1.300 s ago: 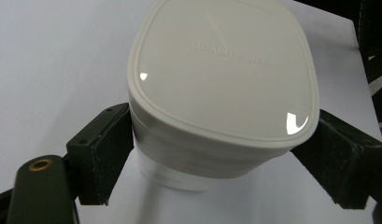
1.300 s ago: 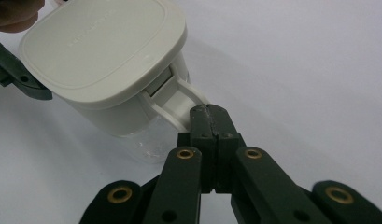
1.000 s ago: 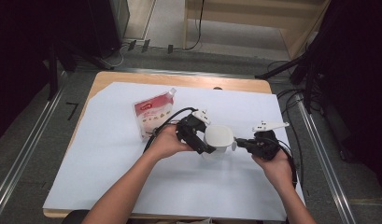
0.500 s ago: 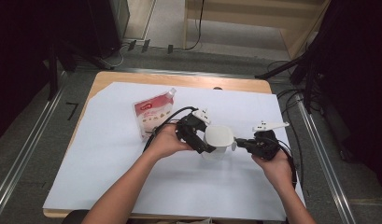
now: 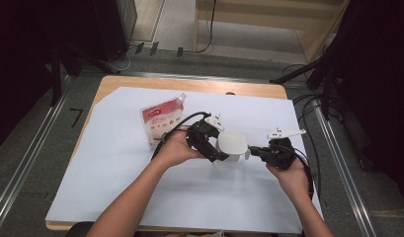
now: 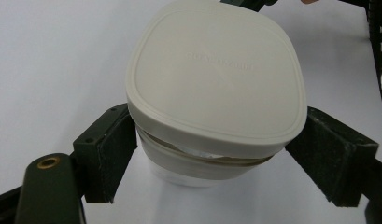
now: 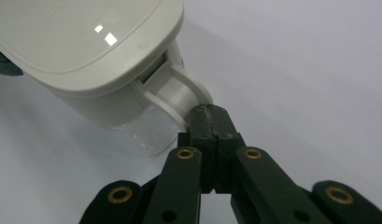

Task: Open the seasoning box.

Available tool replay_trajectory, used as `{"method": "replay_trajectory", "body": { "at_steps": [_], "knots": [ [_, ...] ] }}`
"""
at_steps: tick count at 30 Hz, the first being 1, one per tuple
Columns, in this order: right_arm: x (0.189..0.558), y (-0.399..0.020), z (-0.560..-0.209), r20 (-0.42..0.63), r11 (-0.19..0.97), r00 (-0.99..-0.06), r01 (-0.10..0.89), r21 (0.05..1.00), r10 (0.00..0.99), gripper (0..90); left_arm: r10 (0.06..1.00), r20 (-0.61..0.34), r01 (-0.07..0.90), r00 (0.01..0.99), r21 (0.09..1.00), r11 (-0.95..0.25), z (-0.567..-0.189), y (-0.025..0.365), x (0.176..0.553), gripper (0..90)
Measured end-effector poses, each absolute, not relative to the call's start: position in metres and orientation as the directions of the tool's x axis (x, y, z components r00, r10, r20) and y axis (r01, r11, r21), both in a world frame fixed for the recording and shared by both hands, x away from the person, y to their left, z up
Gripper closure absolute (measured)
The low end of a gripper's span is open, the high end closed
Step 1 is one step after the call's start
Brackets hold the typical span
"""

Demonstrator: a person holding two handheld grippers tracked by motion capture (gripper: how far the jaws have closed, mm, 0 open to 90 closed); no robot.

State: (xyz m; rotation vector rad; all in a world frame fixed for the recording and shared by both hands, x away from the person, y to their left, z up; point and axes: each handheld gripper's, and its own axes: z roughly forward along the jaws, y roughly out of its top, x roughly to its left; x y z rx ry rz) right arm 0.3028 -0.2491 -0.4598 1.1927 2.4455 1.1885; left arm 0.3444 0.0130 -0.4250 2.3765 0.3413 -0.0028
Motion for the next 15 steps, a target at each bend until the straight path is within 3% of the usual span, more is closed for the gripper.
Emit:
{"method": "replay_trajectory", "body": {
  "at_steps": [12,14,15],
  "knots": [
    [0.302,-0.249,-0.459,0.183,0.352,-0.662,0.588,0.728,0.727,90.0,0.237,-0.059,0.213,0.97,0.683,-0.698,-0.412,0.012,0.34,19.6],
    [0.302,-0.249,-0.459,0.183,0.351,-0.659,0.59,0.727,0.73,90.0,0.214,-0.093,0.216,0.972,0.701,-0.679,-0.407,0.015,0.34,21.8],
    [0.302,-0.248,-0.458,0.198,0.346,-0.663,0.593,0.727,0.722,90.0,0.203,-0.123,0.224,0.972,0.752,-0.619,-0.401,0.017,0.338,52.5]
  ]
}}
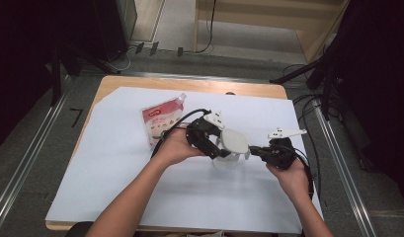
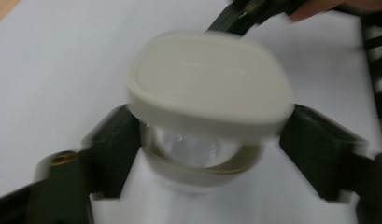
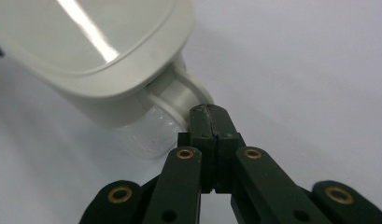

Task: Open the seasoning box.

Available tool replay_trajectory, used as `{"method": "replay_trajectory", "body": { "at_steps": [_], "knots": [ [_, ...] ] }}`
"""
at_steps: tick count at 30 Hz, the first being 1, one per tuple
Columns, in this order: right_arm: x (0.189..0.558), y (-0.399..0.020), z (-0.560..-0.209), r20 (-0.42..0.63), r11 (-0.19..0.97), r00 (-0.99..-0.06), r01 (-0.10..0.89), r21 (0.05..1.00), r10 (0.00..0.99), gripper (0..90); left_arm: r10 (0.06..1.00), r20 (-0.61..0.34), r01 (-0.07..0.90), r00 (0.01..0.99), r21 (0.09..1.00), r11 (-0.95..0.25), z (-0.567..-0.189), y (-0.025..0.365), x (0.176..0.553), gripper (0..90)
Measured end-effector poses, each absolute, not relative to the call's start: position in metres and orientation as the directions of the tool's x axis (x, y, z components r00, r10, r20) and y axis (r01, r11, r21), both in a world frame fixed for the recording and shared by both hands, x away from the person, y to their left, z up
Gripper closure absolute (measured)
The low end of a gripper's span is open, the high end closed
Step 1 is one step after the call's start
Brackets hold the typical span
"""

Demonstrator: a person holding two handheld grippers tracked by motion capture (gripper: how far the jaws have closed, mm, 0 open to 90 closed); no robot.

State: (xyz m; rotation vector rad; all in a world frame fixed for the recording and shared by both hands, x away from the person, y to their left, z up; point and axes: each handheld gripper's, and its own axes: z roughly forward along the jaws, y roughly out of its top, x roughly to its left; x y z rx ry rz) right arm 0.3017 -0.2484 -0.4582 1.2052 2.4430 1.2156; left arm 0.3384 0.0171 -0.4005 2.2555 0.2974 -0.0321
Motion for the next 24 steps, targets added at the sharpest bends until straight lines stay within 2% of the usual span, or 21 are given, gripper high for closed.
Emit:
{"method": "replay_trajectory", "body": {
  "at_steps": [1,3,9,14,19,24],
  "knots": [
    [0.302,-0.247,-0.458,0.196,0.352,-0.67,0.589,0.728,0.716,90.0,0.198,-0.132,0.229,0.971,0.739,-0.633,-0.399,0.015,0.339,49.1],
    [0.3,-0.244,-0.458,0.165,0.37,-0.672,0.576,0.729,0.722,90.0,0.184,-0.104,0.201,0.977,0.721,-0.663,-0.397,0.01,0.335,52.9],
    [0.3,-0.248,-0.456,0.191,0.347,-0.67,0.582,0.735,0.718,90.0,0.157,-0.123,0.198,0.98,0.683,-0.703,-0.393,-0.005,0.33,72.0],
    [0.299,-0.249,-0.457,0.208,0.329,-0.663,0.589,0.738,0.719,90.0,0.11,-0.214,0.231,0.971,0.706,-0.669,-0.393,-0.018,0.336,83.1],
    [0.297,-0.251,-0.458,0.218,0.321,-0.663,0.59,0.741,0.716,90.0,0.105,-0.229,0.237,0.968,0.685,-0.689,-0.39,-0.031,0.338,84.9],
    [0.295,-0.251,-0.458,0.22,0.319,-0.661,0.592,0.74,0.717,90.0,0.12,-0.228,0.245,0.966,0.669,-0.702,-0.392,-0.04,0.338,78.9]
  ]
}}
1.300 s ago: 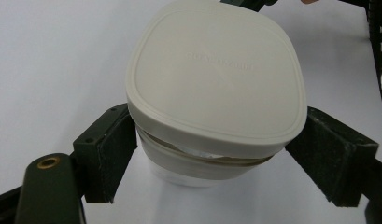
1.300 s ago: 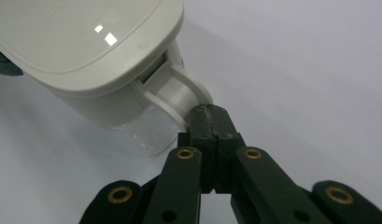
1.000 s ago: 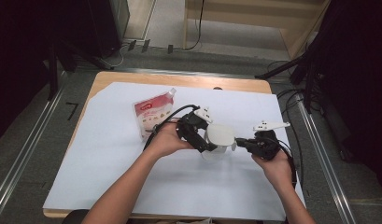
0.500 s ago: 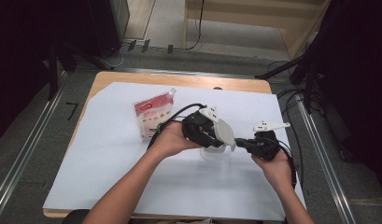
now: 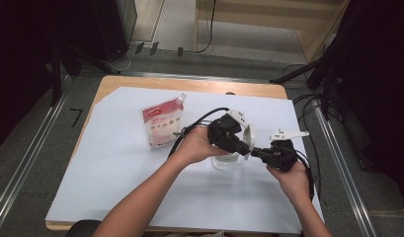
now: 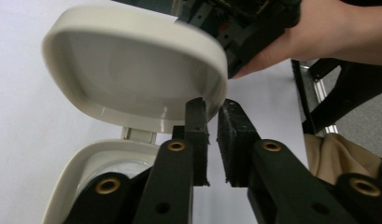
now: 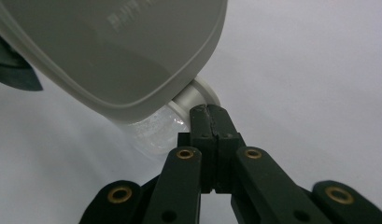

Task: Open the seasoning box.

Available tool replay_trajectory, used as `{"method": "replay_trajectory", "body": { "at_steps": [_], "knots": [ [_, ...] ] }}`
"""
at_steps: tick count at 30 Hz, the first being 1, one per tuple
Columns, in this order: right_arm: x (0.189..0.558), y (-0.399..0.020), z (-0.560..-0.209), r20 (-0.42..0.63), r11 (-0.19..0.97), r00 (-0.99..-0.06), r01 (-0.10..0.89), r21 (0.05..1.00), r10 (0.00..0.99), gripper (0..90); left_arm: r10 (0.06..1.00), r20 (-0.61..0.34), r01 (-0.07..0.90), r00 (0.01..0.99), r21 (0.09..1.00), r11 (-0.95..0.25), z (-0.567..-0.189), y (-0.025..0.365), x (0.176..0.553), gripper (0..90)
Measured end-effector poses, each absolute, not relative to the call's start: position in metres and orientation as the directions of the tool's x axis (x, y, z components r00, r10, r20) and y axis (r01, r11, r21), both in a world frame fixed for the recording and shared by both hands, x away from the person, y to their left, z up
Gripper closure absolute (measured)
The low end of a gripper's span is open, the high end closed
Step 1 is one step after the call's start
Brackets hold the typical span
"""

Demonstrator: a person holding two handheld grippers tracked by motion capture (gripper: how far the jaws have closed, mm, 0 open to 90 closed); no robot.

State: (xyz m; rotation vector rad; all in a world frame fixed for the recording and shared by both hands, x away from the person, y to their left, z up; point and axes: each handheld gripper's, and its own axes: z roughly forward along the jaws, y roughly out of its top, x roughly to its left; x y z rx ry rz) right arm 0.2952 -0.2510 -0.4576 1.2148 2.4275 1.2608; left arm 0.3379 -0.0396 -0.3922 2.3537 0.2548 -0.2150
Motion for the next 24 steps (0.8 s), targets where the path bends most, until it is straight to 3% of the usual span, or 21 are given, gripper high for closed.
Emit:
{"method": "replay_trajectory", "body": {
  "at_steps": [8,15,21,23,24],
  "knots": [
    [0.289,-0.261,-0.455,0.226,0.298,-0.648,0.595,0.747,0.727,87.8,0.14,-0.232,0.263,0.963,0.668,-0.696,-0.389,-0.026,0.338,60.7],
    [0.279,-0.263,-0.453,0.225,0.304,-0.653,0.594,0.745,0.723,82.0,0.171,-0.248,0.297,0.953,0.682,-0.668,-0.387,-0.006,0.337,60.5],
    [0.268,-0.259,-0.452,0.245,0.297,-0.662,0.595,0.747,0.708,70.6,0.206,-0.278,0.344,0.938,0.682,-0.645,-0.388,0.014,0.333,58.4],
    [0.262,-0.255,-0.452,0.252,0.3,-0.672,0.591,0.749,0.696,67.9,0.253,-0.325,0.409,0.911,0.642,-0.648,-0.388,0.023,0.336,48.6],
    [0.261,-0.254,-0.452,0.246,0.308,-0.68,0.584,0.751,0.69,66.4,0.264,-0.33,0.42,0.906,0.639,-0.645,-0.388,0.026,0.336,49.0]
  ]
}}
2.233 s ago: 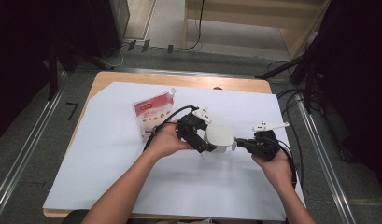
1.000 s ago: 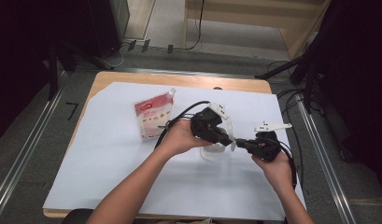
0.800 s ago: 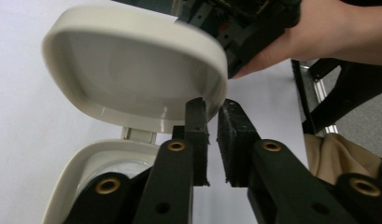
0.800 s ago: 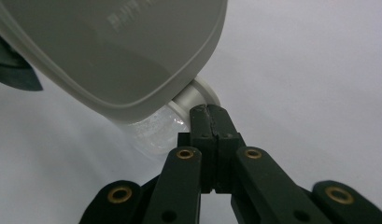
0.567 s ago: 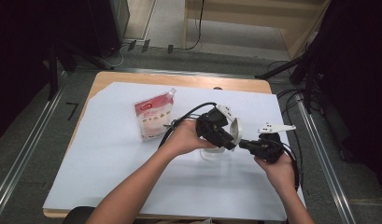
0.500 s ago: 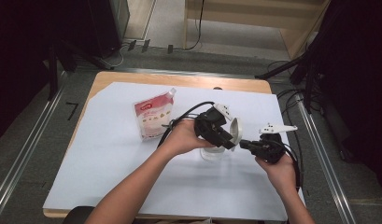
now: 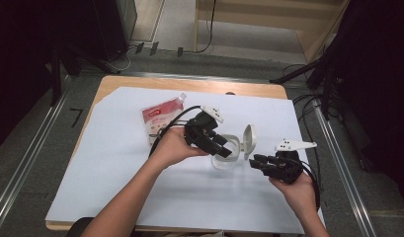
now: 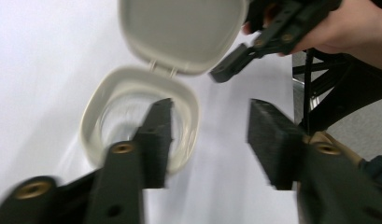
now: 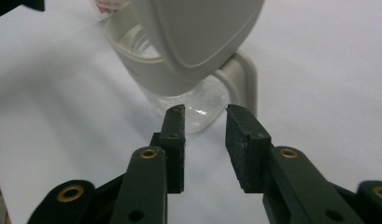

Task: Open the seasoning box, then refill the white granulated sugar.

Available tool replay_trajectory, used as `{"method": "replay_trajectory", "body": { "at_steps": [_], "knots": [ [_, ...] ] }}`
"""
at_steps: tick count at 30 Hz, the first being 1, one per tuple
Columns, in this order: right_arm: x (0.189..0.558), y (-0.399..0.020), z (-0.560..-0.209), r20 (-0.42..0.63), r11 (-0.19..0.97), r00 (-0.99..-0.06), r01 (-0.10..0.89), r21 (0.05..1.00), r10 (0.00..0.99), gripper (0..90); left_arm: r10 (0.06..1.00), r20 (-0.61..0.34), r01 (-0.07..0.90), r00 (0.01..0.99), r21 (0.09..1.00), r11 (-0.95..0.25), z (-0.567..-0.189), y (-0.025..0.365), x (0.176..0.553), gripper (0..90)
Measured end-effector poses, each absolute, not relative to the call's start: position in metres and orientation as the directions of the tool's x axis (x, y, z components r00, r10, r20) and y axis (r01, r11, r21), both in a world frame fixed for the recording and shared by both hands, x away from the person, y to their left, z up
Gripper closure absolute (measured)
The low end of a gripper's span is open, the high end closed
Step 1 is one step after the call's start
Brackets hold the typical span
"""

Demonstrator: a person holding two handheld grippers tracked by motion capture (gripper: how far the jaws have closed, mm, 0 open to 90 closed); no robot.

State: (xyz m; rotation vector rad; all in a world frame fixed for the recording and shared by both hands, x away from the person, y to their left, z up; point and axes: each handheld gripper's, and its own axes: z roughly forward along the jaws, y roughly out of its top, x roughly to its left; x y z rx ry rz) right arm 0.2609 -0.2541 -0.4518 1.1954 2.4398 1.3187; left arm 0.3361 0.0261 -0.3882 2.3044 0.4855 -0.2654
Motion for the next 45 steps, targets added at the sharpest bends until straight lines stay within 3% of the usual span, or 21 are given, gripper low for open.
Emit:
{"method": "replay_trajectory", "body": {
  "at_steps": [13,23,25,36,45],
  "knots": [
    [0.249,-0.252,-0.457,0.239,0.323,-0.71,0.559,0.764,0.662,60.2,0.334,-0.271,0.423,0.903,0.699,-0.577,-0.38,0.072,0.319,43.3],
    [0.255,-0.251,-0.455,0.237,0.335,-0.715,0.56,0.758,0.658,57.3,0.379,-0.293,0.469,0.878,0.685,-0.558,-0.381,0.096,0.311,37.0],
    [0.255,-0.251,-0.455,0.231,0.343,-0.718,0.557,0.756,0.657,57.3,0.382,-0.325,0.495,0.865,0.672,-0.551,-0.383,0.102,0.309,37.1],
    [0.263,-0.253,-0.457,0.223,0.337,-0.711,0.555,0.761,0.667,49.6,0.438,-0.291,0.509,0.851,0.666,-0.546,-0.38,0.137,0.307,37.5],
    [0.266,-0.253,-0.458,0.213,0.339,-0.711,0.549,0.764,0.67,49.4,0.479,-0.299,0.537,0.826,0.678,-0.503,-0.377,0.165,0.309,40.5]
  ]
}}
